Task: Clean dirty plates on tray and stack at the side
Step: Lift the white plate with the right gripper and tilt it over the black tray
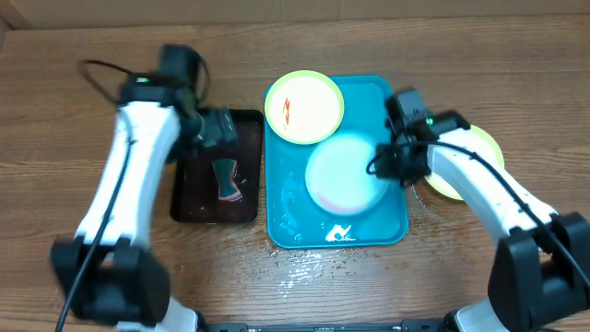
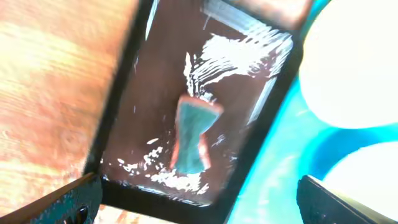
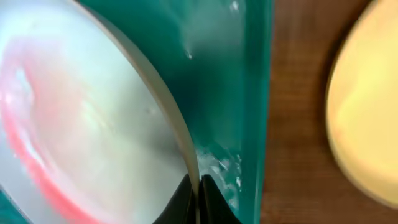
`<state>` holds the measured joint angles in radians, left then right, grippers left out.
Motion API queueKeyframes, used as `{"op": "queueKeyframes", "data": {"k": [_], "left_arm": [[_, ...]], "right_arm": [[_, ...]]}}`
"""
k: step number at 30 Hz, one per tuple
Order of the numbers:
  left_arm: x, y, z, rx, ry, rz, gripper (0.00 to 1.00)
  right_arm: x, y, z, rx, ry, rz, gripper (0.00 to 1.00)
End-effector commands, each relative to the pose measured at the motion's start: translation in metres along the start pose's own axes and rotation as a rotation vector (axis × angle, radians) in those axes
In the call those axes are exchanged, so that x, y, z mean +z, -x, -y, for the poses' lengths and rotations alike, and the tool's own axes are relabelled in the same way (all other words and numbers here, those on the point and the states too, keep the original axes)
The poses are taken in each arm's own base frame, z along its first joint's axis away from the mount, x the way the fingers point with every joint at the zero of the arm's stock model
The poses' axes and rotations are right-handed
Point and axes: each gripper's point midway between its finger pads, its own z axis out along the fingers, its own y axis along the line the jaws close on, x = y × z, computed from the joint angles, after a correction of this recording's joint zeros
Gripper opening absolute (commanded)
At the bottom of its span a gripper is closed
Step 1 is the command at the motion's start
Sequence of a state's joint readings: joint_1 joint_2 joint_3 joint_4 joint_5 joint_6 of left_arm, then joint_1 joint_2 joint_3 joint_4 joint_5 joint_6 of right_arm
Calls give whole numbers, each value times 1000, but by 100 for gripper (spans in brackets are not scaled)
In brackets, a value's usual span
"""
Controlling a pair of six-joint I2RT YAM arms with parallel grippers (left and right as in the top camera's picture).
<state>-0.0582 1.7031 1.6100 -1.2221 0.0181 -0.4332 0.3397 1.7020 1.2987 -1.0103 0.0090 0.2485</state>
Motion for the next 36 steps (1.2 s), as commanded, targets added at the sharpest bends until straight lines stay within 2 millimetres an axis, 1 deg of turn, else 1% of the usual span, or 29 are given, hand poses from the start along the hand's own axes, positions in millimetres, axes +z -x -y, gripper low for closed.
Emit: {"op": "queueKeyframes", "data": {"k": [1, 4, 6, 8, 11, 12, 14, 16, 18, 20, 23, 26, 28, 31, 36], "left_arm": [[-77, 17, 11, -4, -161, 178, 100], [-113, 15, 18, 6, -234, 255, 100], [-130, 12, 18, 11, -260, 295, 100], [-146, 7, 17, 15, -276, 335, 100], [-170, 0, 14, 20, -300, 398, 100], [-175, -2, 13, 21, -304, 412, 100], [-186, -7, 11, 24, -315, 439, 100], [-191, -11, 10, 25, -320, 449, 100], [-191, -15, 8, 25, -317, 441, 100], [-189, -19, 7, 23, -309, 422, 100], [-183, -23, 5, 20, -295, 389, 100], [-177, -24, 4, 17, -284, 361, 100], [-174, -23, 4, 17, -281, 355, 100], [-170, -22, 5, 16, -276, 343, 100], [-162, -18, 6, 13, -267, 320, 100]], "right_arm": [[-64, 45, -37, -153, -23, 239, 4], [-88, 63, -78, -228, -2, 379, 4], [-98, 69, -106, -269, 19, 463, 4], [-102, 73, -131, -302, 29, 532, 4], [-99, 75, -168, -345, 33, 612, 4], [-95, 74, -178, -356, 32, 626, 4], [-82, 69, -199, -386, 15, 649, 4], [-73, 65, -209, -403, -26, 665, 4], [-71, 61, -213, -413, -85, 694, 4], [-77, 58, -217, -416, -135, 735, 4], [-94, 53, -221, -404, -218, 824, 4], [-110, 48, -219, -388, -315, 901, 4], [-116, 45, -219, -406, -361, 924, 4], [-121, 42, -220, -445, -404, 937, 4], [-121, 40, -223, -458, -404, 937, 4]]}}
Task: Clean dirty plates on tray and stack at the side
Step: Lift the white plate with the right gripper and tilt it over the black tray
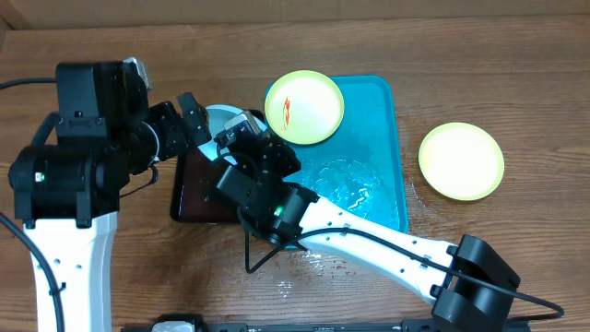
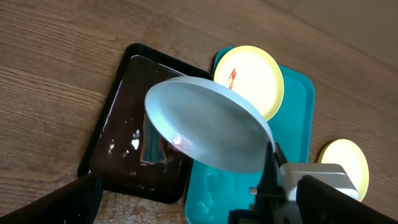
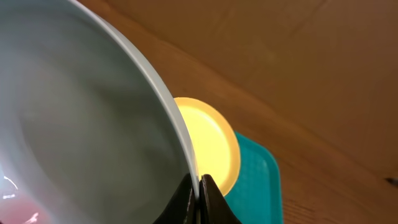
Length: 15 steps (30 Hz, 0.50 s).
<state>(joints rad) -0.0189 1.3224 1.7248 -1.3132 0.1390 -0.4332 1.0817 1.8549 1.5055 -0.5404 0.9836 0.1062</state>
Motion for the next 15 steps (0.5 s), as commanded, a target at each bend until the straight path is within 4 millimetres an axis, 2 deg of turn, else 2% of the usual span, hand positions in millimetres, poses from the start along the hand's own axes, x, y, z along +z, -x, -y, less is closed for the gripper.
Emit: {"op": "queueKeyframes", "data": {"k": [1, 15], "left_arm": [[5, 2, 2, 14, -4, -13, 100], [26, 2, -1, 6, 20, -64, 100]], "right_arm": [[-9, 17, 19, 28, -57, 40, 4], [-9, 17, 20, 13, -65, 40, 4]]}}
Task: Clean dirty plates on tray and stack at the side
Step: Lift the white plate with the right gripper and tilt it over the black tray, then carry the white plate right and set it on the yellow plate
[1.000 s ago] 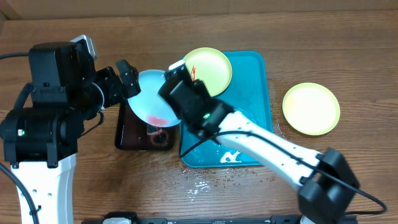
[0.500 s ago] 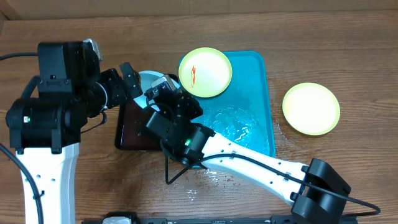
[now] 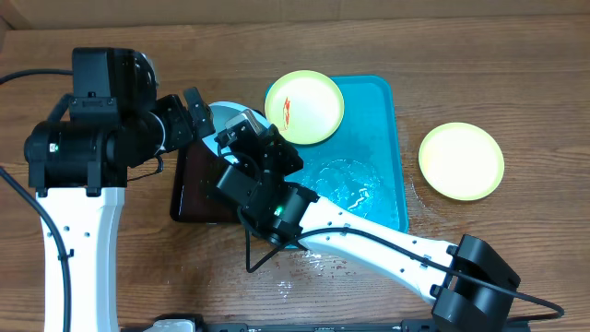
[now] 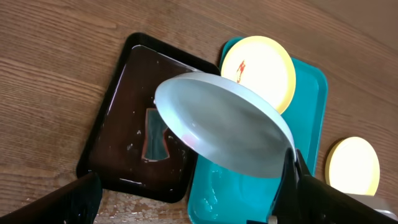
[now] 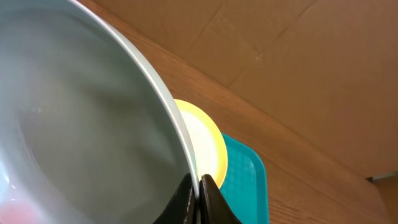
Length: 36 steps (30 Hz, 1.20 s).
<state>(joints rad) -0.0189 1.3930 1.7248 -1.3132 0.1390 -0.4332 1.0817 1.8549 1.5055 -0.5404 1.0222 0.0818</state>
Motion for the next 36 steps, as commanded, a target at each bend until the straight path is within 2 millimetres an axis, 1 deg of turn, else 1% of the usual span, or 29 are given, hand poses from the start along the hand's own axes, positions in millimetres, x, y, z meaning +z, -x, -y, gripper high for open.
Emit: {"op": "queueKeyframes", "data": {"k": [1, 8, 20, 21, 24, 26, 30, 36], "left_arm": [[1, 2, 3, 16, -8, -3, 100], [6, 2, 2, 14, -3, -15, 100], [7, 2, 2, 14, -2, -16, 100], [7, 2, 2, 14, -2, -16, 100], [7, 2, 2, 14, -2, -16, 100], [7, 2, 2, 14, -3, -16, 100], [7, 2, 2, 14, -2, -16, 100], [7, 2, 2, 14, -2, -16, 100]], "right_arm": [[-8, 15, 14, 38, -27, 33, 4], [-8, 15, 14, 39, -27, 33, 4], [-6, 15, 18, 41, -39, 31, 4], [-6, 16, 23, 42, -68, 34, 4], [-5, 20, 48, 68, -198, 53, 4], [-6, 22, 51, 71, -221, 62, 4], [-13, 24, 43, 44, -203, 72, 4], [-14, 25, 43, 51, -201, 77, 4]]}}
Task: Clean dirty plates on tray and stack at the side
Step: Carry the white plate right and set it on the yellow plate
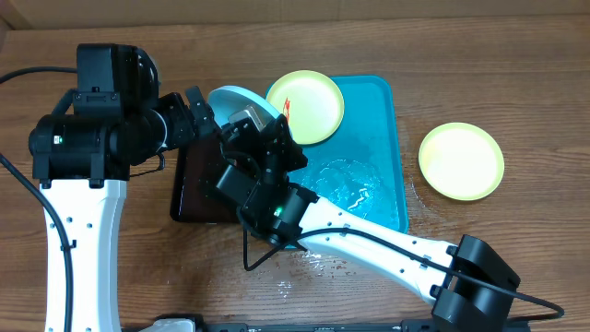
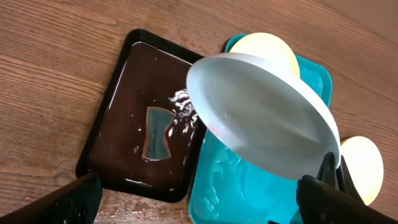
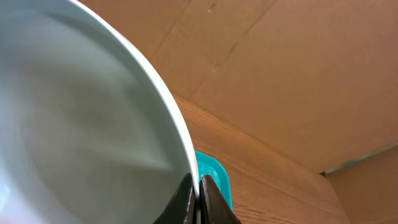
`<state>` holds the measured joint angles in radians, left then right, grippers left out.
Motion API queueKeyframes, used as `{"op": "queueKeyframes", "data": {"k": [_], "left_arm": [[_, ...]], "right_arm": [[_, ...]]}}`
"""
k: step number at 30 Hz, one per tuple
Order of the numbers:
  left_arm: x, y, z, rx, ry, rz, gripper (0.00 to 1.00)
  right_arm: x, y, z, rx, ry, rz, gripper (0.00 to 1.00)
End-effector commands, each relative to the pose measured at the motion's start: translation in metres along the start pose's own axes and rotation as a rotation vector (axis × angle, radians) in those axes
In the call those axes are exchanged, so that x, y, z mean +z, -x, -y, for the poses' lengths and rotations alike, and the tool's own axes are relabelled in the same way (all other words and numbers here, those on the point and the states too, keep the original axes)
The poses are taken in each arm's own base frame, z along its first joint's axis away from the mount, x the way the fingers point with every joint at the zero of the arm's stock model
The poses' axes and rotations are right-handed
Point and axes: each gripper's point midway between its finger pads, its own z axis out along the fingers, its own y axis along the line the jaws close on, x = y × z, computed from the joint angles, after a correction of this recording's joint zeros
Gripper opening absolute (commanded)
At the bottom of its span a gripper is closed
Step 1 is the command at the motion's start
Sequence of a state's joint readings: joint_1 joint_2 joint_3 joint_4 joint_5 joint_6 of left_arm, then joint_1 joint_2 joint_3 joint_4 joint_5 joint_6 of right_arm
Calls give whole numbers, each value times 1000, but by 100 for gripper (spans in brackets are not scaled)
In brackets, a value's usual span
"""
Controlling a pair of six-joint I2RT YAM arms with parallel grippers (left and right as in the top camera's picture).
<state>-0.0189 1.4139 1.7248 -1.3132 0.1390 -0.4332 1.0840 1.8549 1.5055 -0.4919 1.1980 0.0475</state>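
Observation:
My right gripper [image 3: 199, 190] is shut on the rim of a white plate [image 3: 81, 124], holding it tilted in the air over the join of the black tray [image 1: 189, 198] and the teal tray [image 1: 369, 184]. The plate [image 2: 264, 124] also fills the middle of the left wrist view. A teal sponge [image 2: 155, 134] lies in the wet black tray [image 2: 118, 93]. A yellow plate with a red smear [image 1: 309, 106] rests on the teal tray's far left corner. My left gripper [image 2: 199, 202] hangs open high above both trays, holding nothing.
A clean yellow plate [image 1: 461, 161] lies on the wooden table right of the teal tray. Water pools in the teal tray [image 2: 249, 186] and on the table in front of it. A cardboard wall [image 3: 280, 68] stands behind the table.
The white plate in my right gripper has shifted right and towards the far side and tilted steeper, so the sponge now shows whole in the left wrist view. My left arm has hardly moved.
At first my right gripper gripped the white plate's rim inside the teal tray, with my left gripper low over the sponge. Later the plate was up in the air over the black tray and my left arm was raised. The plate has stayed gripped, now steeper.

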Motion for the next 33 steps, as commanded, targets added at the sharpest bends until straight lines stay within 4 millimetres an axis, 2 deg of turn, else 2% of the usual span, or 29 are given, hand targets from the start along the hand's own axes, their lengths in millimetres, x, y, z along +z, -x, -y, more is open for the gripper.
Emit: {"op": "queueKeyframes", "data": {"k": [1, 5, 7, 11, 13, 15, 17, 19, 21, 22, 23, 25, 26, 29, 33], "left_arm": [[-1, 2, 3, 17, -11, 3, 100], [-1, 2, 3, 17, -11, 3, 100], [-1, 2, 3, 17, -11, 3, 100], [-1, 2, 3, 17, -11, 3, 100], [-1, 2, 3, 17, -11, 3, 100], [-1, 2, 3, 17, -11, 3, 100], [-1, 2, 3, 17, -11, 3, 100], [-1, 2, 3, 17, -11, 3, 100], [-1, 2, 3, 17, -11, 3, 100], [-1, 2, 3, 17, -11, 3, 100], [-1, 2, 3, 17, -11, 3, 100], [-1, 2, 3, 17, -11, 3, 100], [-1, 2, 3, 17, -11, 3, 100], [-1, 2, 3, 17, -11, 3, 100], [-1, 2, 3, 17, -11, 3, 100]], "right_arm": [[-7, 15, 16, 45, -32, 26, 4], [4, 8, 12, 122, 16, -6, 4], [19, -5, 5, 180, 98, -75, 4], [54, -46, -6, 350, 296, -309, 4], [66, -61, -2, 434, 396, -427, 4], [74, -66, 7, 514, 512, -514, 4], [81, -64, 28, 637, 652, -582, 4], [90, -66, 60, 750, 723, -616, 4], [103, -77, 101, 857, 724, -647, 4], [113, -92, 128, 919, 690, -675, 4], [120, -105, 146, 957, 650, -701, 4], [131, -151, 189, 1045, 527, -802, 4], [133, -171, 205, 1080, 476, -852, 4], [128, -235, 243, 1166, 317, -1012, 4], [111, -306, 267, 1245, 165, -1166, 4]]}}
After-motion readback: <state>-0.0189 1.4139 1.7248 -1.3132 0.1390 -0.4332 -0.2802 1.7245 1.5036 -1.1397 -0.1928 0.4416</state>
